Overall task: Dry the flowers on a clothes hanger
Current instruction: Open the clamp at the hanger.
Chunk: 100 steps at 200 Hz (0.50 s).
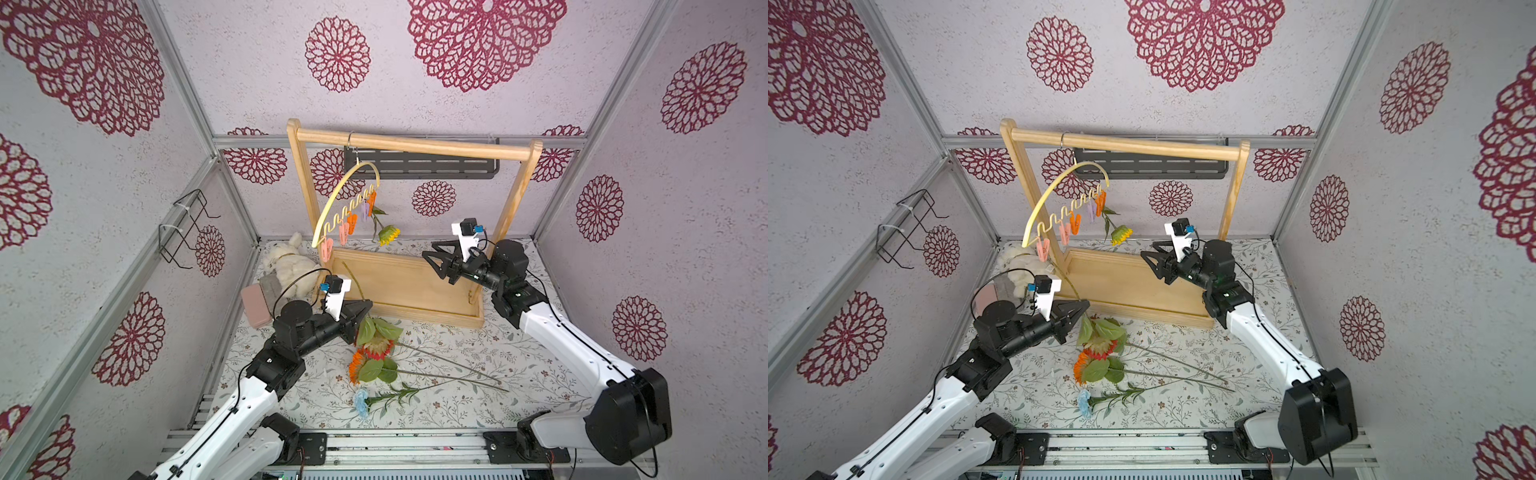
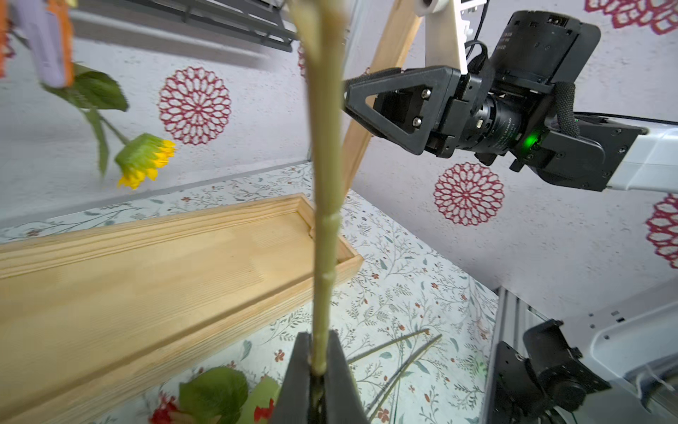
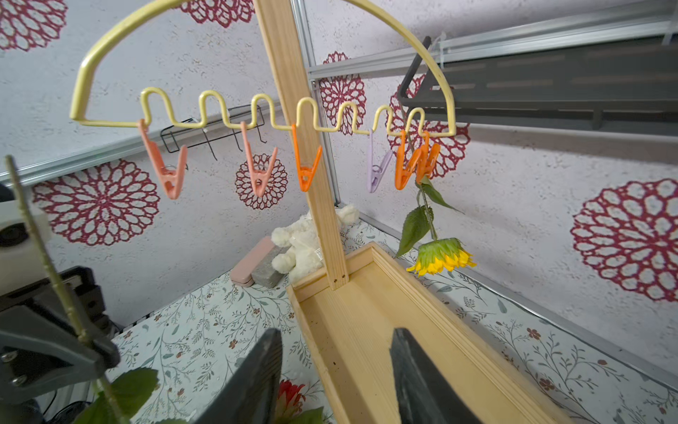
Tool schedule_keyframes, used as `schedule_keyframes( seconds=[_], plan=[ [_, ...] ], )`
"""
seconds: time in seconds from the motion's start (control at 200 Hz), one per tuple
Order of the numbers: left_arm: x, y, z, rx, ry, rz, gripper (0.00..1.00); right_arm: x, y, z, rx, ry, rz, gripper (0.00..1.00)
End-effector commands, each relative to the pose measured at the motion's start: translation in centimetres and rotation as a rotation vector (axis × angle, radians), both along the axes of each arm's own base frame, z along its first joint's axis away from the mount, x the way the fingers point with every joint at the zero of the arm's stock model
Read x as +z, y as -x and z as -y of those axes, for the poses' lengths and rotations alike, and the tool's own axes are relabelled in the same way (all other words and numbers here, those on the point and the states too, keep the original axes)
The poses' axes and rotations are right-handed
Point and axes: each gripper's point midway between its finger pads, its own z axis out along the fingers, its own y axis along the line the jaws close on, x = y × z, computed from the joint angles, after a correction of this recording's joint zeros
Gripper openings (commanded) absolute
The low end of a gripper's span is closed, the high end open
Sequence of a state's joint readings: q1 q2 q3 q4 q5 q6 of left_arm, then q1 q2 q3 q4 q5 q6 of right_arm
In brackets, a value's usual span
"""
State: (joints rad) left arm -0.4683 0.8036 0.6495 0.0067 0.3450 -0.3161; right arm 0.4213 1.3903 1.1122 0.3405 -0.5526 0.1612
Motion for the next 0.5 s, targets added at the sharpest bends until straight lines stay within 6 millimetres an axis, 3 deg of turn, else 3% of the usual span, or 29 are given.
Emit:
schedule_keyframes(
  seconds=[0.0, 0.38, 0.495],
  plan=[
    [-0.5, -0.5, -3.0, 0.133, 0.012, -0.046, 0.00, 3.7, -1.1, -1.2, -0.011, -0.053, 0.097, 0.51],
    [-2.6, -1.7, -12.6, 0.475, 0.119, -0.190, 0.00, 2.1, -6.7, -7.5, 0.057, -0.064, 0.037, 0.53],
    [-1.5, -3.0, -14.6, 0.594, 0.126, -0.184, 0.00, 1.5, -8.0, -9.6, 0.080, -0.085, 0.004, 0.57]
  ],
)
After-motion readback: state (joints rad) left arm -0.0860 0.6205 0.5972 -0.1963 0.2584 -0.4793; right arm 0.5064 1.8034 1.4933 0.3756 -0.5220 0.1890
